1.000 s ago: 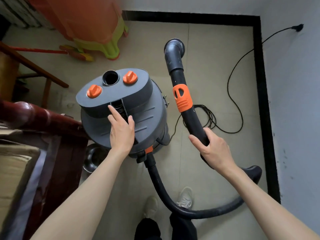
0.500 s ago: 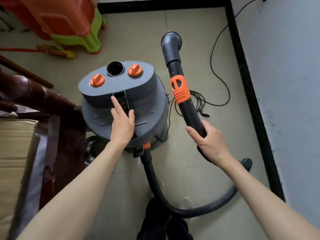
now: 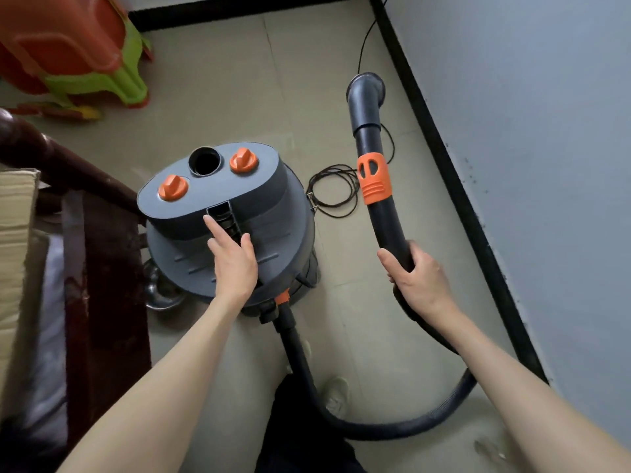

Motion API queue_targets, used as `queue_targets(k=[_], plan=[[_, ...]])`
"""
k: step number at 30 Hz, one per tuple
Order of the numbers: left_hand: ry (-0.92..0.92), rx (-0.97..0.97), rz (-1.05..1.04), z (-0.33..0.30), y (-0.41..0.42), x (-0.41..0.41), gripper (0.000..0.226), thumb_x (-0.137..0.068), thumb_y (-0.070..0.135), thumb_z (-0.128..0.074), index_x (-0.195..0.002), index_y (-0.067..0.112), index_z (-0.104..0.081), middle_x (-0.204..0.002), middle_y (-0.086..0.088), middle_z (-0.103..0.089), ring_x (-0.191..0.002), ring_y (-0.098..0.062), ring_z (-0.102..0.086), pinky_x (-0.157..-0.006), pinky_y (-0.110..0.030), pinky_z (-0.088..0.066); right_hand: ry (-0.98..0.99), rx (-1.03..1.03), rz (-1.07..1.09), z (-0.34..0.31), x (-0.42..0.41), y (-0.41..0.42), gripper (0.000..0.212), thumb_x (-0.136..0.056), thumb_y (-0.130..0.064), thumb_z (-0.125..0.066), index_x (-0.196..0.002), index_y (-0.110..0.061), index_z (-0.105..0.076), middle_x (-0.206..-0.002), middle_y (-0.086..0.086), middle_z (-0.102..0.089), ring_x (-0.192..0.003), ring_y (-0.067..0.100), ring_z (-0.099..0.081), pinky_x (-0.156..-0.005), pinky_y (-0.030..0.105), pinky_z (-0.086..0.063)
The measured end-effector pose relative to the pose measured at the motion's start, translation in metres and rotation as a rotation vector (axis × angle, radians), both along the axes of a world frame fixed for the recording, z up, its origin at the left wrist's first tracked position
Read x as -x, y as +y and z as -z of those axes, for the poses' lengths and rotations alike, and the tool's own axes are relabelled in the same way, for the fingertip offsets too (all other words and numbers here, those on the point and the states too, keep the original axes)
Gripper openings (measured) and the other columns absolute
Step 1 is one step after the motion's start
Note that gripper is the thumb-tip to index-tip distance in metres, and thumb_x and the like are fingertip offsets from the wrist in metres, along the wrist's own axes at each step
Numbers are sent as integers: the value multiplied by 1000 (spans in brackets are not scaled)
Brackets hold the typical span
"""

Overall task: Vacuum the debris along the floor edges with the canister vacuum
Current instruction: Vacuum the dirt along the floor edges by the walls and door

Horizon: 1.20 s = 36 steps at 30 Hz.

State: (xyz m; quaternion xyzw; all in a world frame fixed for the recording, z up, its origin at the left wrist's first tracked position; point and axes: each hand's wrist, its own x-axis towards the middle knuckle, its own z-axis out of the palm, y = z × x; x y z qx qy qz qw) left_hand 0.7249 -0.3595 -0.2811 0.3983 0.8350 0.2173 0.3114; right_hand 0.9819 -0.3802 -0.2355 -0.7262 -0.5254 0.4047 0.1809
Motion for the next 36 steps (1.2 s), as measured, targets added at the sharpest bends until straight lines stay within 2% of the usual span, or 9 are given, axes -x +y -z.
queue_targets(k=[7,9,12,16,21,23,26,31,36], plan=[[149,171,78,-16,-30,-10,77,-99,27,-44,-150,8,11,-145,-26,-22,-128,-41,-32,-104,-49,-30,188,-99,177,-36,-14,-39,26,-92,-43,-60,-82,-21,-52,-83,18,-66,-78,31,-62,-74,39,-50],[248,171,97,-30,-36,-15,74,-97,24,-48,-151,6,0,-144,-23,-23,-129,-41,-28,-106,-51,-26,255,-122,236,-51,-16,-49,23,-94,-38,-58,-82,-19,-53,-79,10,-64,-75,23,-59,-71,31,-48],[285,1,186,-57,-49,-33,64,-94,19,-50,-148,6,-19,-142,-21,-27,-126,-40,-28,-104,-52,-25,377,-177,320,-74,-19,-65,21,-97,-33,-55,-84,-18,-53,-75,0,-60,-70,12,-57,-65,19,-46],[77,-156,538,-89,-72,-83,50,-93,13,-51,-141,5,-37,-137,-18,-38,-125,-35,-34,-104,-43,-29,587,-268,495,-110,-32,-84,21,-99,-33,-52,-93,-14,-54,-76,3,-60,-70,12,-59,-64,16,-51],[-436,-27,1008,-127,-125,-172,61,-89,8,-57,-143,17,-31,-136,-1,-39,-122,-12,-40,-104,-31,-38,821,-385,696,-154,-72,-113,28,-97,-43,-49,-102,-15,-54,-78,3,-61,-77,18,-61,-85,39,-53],[-536,-14,1059,-134,-148,-205,57,-89,13,-61,-139,19,-35,-134,1,-42,-118,-9,-44,-92,-18,-42,875,-403,791,-161,-99,-136,28,-98,-44,-46,-107,-18,-53,-81,2,-60,-79,17,-61,-87,41,-52],[-529,-54,1014,-131,-184,-247,46,-90,24,-62,-131,16,-44,-126,-2,-50,-109,-10,-51,-80,-12,-44,932,-407,935,-154,-140,-189,34,-99,-44,-45,-117,-16,-49,-82,2,-59,-79,16,-62,-82,36,-53],[-399,2,1193,-94,-269,-311,53,-86,27,-67,-134,18,-44,-125,3,-50,-110,-10,-50,-89,-19,-40,998,-399,1094,-118,-195,-293,16,-99,-36,-50,-108,-23,-52,-90,5,-57,-86,17,-61,-91,40,-52],[-338,-86,1121,-73,-356,-383,45,-82,17,-71,-122,13,-50,-110,0,-53,-100,-16,-52,-75,-15,-32,1094,-440,1144,-113,-255,-380,17,-100,-35,-47,-103,-19,-52,-79,4,-57,-76,15,-61,-78,34,-54]])
